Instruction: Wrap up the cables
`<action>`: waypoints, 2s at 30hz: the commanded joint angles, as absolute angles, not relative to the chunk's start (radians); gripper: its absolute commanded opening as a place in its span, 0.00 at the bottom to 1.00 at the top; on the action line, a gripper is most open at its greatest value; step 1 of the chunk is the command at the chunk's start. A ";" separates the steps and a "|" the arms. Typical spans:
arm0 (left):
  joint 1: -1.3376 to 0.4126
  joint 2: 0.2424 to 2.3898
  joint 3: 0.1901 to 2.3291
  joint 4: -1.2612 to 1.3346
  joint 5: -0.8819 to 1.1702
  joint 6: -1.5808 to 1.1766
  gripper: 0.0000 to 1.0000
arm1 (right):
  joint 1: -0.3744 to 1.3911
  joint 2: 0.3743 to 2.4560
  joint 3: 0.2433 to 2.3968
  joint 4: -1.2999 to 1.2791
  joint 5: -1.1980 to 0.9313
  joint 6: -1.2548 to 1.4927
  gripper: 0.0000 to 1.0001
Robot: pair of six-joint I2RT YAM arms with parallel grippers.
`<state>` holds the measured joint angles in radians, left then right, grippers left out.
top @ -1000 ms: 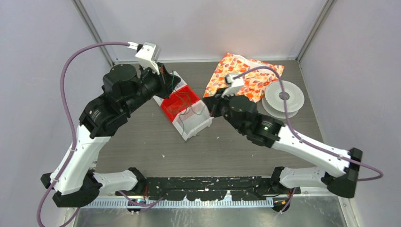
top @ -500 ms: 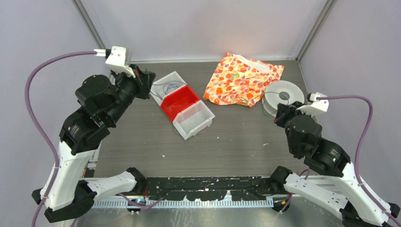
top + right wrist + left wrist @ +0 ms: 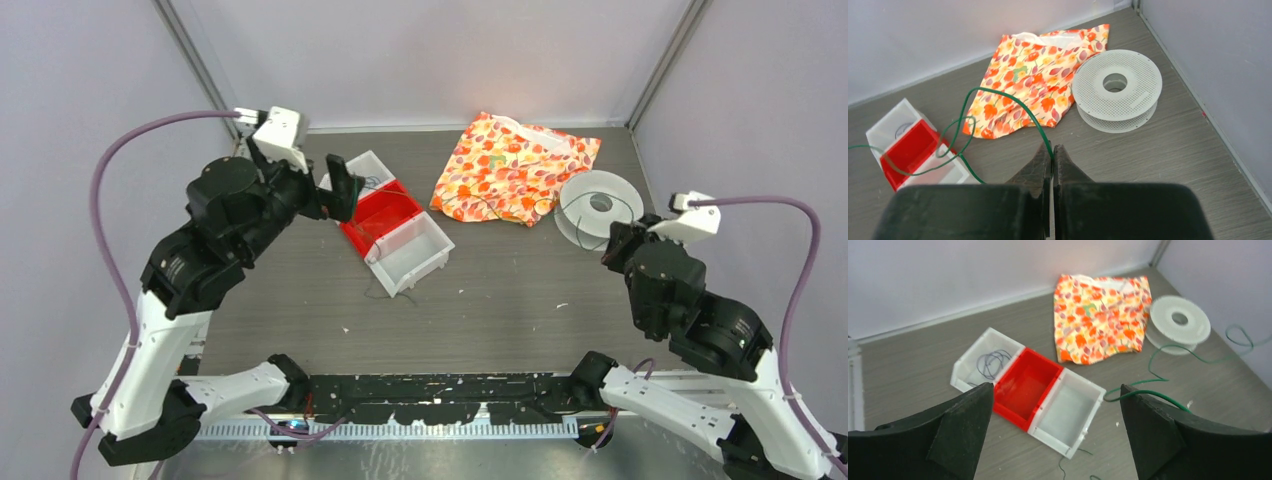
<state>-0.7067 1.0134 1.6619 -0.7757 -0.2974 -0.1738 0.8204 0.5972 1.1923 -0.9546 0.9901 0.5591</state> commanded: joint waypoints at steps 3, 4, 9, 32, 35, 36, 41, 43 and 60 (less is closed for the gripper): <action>-0.704 1.106 1.734 -0.888 -0.086 -0.131 1.00 | 0.819 0.797 1.313 -0.965 0.810 0.397 0.00; -0.704 1.121 1.743 -0.890 -0.059 -0.124 1.00 | 0.819 0.829 1.321 -0.970 0.783 0.394 0.00; -0.704 1.207 1.761 -0.866 0.124 -0.155 1.00 | 0.771 0.919 1.346 -0.996 0.645 0.402 0.00; -0.705 1.361 1.573 -0.414 0.684 -0.322 0.90 | 0.611 0.975 1.330 -0.857 -0.358 0.269 0.01; -0.710 1.386 1.580 -0.363 0.737 -0.315 0.90 | 0.611 0.997 1.347 -0.863 -0.403 0.264 0.01; -0.712 1.395 1.579 -0.355 0.744 -0.306 0.90 | 0.612 1.002 1.351 -0.866 -0.411 0.262 0.01; -0.715 1.442 1.577 -0.335 0.827 -0.280 0.89 | 0.611 1.014 1.381 -0.872 -0.437 0.254 0.01; -0.716 1.451 1.559 -0.310 0.847 -0.267 0.89 | 0.611 1.022 1.401 -0.891 -0.441 0.247 0.01; -0.716 1.491 1.525 -0.285 0.996 -0.275 0.64 | 0.612 1.018 1.383 -0.883 -0.435 0.273 0.01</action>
